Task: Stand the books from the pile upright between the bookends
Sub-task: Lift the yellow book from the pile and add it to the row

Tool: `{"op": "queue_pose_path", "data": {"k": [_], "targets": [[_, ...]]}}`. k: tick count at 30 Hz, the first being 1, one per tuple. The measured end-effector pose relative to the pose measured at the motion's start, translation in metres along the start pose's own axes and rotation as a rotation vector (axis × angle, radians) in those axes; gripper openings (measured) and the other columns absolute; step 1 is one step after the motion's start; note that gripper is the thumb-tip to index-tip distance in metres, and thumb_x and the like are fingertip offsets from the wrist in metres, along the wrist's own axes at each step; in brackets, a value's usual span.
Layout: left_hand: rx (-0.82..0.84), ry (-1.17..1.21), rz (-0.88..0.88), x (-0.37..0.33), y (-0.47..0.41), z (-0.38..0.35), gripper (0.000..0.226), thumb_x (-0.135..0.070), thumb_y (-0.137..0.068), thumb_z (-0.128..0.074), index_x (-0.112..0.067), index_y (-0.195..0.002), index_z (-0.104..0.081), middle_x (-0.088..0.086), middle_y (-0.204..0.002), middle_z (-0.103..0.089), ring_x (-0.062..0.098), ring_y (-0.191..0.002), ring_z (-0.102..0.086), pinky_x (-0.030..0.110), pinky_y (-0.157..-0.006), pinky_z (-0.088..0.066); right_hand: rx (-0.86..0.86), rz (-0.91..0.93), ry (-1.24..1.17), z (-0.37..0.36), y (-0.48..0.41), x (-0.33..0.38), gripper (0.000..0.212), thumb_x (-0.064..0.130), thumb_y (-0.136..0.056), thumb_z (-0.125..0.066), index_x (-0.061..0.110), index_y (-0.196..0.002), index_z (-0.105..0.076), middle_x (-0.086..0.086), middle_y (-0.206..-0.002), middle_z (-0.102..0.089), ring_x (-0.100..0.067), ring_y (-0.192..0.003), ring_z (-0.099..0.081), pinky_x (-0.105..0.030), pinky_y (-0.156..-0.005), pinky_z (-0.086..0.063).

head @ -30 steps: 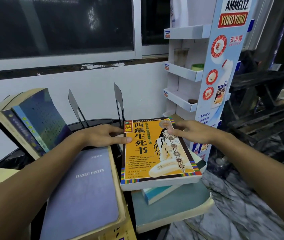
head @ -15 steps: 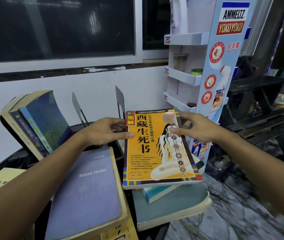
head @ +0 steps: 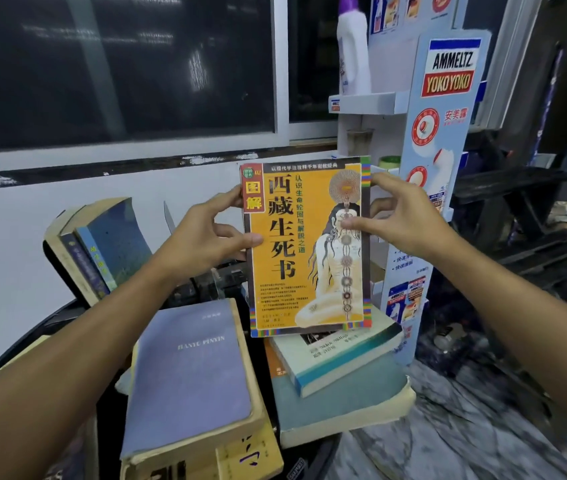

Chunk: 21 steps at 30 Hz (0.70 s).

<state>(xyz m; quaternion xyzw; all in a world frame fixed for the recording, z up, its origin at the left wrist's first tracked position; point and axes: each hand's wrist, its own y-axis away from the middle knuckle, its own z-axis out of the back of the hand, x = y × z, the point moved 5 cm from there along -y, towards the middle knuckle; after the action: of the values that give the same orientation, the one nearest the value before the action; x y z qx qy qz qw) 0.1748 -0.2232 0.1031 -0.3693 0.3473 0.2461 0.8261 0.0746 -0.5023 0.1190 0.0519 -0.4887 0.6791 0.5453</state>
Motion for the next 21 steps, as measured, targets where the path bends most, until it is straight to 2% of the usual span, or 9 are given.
{"op": "queue_pose_path", "data": {"k": [3,5,8,10,12,15,18,19,21], "targets": [[-0.084,-0.050,-0.061,-0.008,0.003,0.006,0.083,-0.020,-0.086,-0.078,-0.033,-0.156,-0.037,-0.012,-0.138,-0.055,0.020,-0.087,-0.077,0.037,-0.082,-0.064,-0.054,0.080,0.021,0.000,-0.003,0.013,0.068,0.032,-0.077,-0.086,0.032,-0.138,-0.056,0.029,-0.118,-0.059,-0.011,-0.068,-0.064,-0.021,-0.065,-0.055],[-0.118,-0.061,-0.099,-0.009,0.006,0.007,0.084,-0.021,-0.085,-0.079,-0.035,-0.156,-0.037,-0.012,-0.138,-0.056,0.020,-0.087,-0.077,0.036,-0.086,-0.062,-0.090,0.117,0.040,0.001,-0.003,0.019,0.067,0.031,-0.077,-0.087,0.029,-0.137,-0.057,0.027,-0.112,-0.057,-0.008,-0.067,-0.062,-0.021,-0.062,-0.052],[-0.153,-0.068,-0.108,-0.007,0.010,0.008,0.087,-0.020,-0.085,-0.080,-0.035,-0.157,-0.034,-0.010,-0.137,-0.058,0.018,-0.088,-0.077,0.030,-0.089,-0.061,-0.126,0.140,0.080,-0.002,-0.003,0.021,0.069,0.035,-0.075,-0.088,0.025,-0.136,-0.058,0.014,-0.118,-0.059,-0.009,-0.071,-0.066,-0.030,-0.069,-0.058],[-0.147,-0.070,-0.098,-0.005,0.013,0.007,0.088,-0.022,-0.085,-0.080,-0.036,-0.158,-0.032,-0.009,-0.135,-0.061,0.018,-0.089,-0.077,0.031,-0.091,-0.060,-0.124,0.137,0.067,-0.004,-0.002,0.020,0.068,0.038,-0.071,-0.089,0.027,-0.131,-0.059,0.019,-0.118,-0.059,-0.013,-0.074,-0.068,-0.037,-0.070,-0.061],[-0.142,-0.075,-0.094,-0.002,0.017,0.006,0.089,-0.024,-0.084,-0.080,-0.037,-0.158,-0.031,-0.010,-0.130,-0.063,0.018,-0.089,-0.076,0.031,-0.093,-0.059,-0.112,0.119,0.049,-0.007,-0.002,0.015,0.069,0.039,-0.069,-0.089,0.031,-0.129,-0.058,0.025,-0.116,-0.058,-0.013,-0.077,-0.070,-0.038,-0.071,-0.061],[-0.134,-0.075,-0.091,-0.001,0.018,0.005,0.089,-0.026,-0.083,-0.081,-0.038,-0.157,-0.033,-0.011,-0.126,-0.065,0.018,-0.089,-0.075,0.033,-0.092,-0.059,-0.137,0.096,0.102,-0.010,-0.006,0.008,0.081,0.042,-0.067,-0.090,0.025,-0.137,-0.053,0.014,-0.121,-0.055,-0.005,-0.085,-0.066,-0.029,-0.076,-0.059],[-0.113,-0.061,-0.099,-0.002,0.020,0.003,0.081,-0.030,-0.081,-0.081,-0.040,-0.151,-0.042,-0.013,-0.124,-0.066,0.019,-0.087,-0.074,0.037,-0.087,-0.062,-0.231,0.068,0.218,-0.013,-0.008,0.008,0.105,0.041,-0.067,-0.091,0.026,-0.152,-0.031,0.005,-0.122,-0.042,0.000,-0.090,-0.050,-0.007,-0.078,-0.046],[-0.110,-0.056,-0.102,-0.002,0.021,0.002,0.076,-0.032,-0.081,-0.081,-0.041,-0.148,-0.046,-0.015,-0.123,-0.067,0.018,-0.086,-0.073,0.038,-0.085,-0.062,-0.249,0.078,0.243,-0.015,-0.007,0.011,0.108,0.037,-0.069,-0.091,0.027,-0.154,-0.025,0.005,-0.120,-0.039,0.003,-0.089,-0.046,-0.005,-0.078,-0.043],[-0.104,-0.053,-0.107,-0.003,0.023,-0.001,0.067,-0.035,-0.081,-0.079,-0.043,-0.141,-0.050,-0.017,-0.123,-0.067,0.014,-0.083,-0.072,0.040,-0.081,-0.063,-0.237,0.153,0.325,-0.022,-0.005,0.020,0.105,0.030,-0.074,-0.088,0.027,-0.156,-0.023,0.006,-0.114,-0.041,0.007,-0.087,-0.044,-0.010,-0.077,-0.041]]}}
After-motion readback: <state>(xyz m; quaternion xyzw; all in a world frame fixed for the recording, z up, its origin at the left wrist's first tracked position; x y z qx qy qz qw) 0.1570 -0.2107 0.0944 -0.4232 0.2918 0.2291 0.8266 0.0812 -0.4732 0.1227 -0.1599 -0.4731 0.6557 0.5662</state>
